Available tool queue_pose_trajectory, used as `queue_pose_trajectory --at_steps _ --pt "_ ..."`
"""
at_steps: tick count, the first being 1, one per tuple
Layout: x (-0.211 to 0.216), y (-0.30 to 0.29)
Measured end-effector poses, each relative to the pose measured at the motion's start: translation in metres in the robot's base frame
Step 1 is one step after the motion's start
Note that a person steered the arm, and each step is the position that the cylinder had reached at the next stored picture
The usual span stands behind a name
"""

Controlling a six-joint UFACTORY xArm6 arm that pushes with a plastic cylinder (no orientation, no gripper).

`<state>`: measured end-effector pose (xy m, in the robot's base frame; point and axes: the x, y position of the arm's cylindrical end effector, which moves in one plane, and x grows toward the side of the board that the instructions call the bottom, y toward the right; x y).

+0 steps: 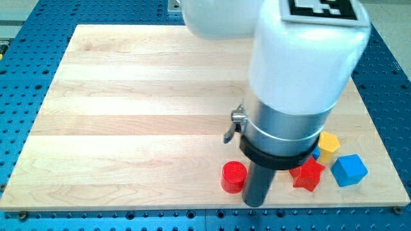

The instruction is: Move the yellow hexagon towards the top center

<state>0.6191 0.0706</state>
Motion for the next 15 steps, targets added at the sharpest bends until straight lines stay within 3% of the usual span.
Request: queue_pose_trajectory --at_steps 2,5,7,8,9,11,13,14,15 --pt "0.000 0.017" --pt "-0.001 0.100" --pt "-0.003 0.195" --pt "-0.041 0.157" --pt "-0.050 0.114" --pt "-0.083 0.124" --pt "-0.159 0.095" --pt "-0.128 0.096" --pt "-0.125 0.147"
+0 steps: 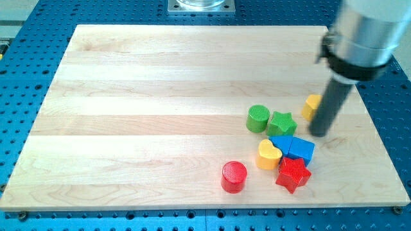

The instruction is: Move the yellow hexagon towards the top center

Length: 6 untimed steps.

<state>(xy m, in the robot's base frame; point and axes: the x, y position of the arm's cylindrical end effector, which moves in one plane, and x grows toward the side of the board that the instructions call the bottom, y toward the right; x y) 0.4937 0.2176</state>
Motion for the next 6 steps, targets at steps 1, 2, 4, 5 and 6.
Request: queue_pose_trajectory --at_steps 1,2,4,5,6 --pt "-0.037 -0.024" --pt "-0.093 -0.082" --pt "-0.102 -0.019" --pt "-0.133 -0.116" --pt "-0.138 -0.183"
